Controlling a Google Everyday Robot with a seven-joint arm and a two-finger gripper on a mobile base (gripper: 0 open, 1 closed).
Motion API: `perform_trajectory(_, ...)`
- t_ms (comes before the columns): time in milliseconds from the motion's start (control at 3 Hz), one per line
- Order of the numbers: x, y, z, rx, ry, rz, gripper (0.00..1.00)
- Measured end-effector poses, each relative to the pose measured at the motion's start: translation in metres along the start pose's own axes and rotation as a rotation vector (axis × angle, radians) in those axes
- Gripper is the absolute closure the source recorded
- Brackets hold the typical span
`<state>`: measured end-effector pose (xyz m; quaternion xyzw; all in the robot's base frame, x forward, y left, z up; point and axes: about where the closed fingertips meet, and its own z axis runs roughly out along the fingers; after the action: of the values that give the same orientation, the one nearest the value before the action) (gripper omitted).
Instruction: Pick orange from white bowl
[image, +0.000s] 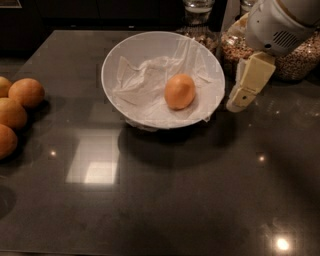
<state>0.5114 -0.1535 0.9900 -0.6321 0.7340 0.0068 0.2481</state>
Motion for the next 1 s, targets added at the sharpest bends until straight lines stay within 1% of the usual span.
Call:
perform_trajectory(333,-0.031,-0.012,0.013,-0.005,-0.053,-0.037,0.00)
perform_trajectory(667,-0.031,-0.012,0.013,-0.005,-0.053,-0.037,0.00)
perform_trajectory(1000,-0.038,-0.014,0.028,0.005,-0.082,-0.014,0.00)
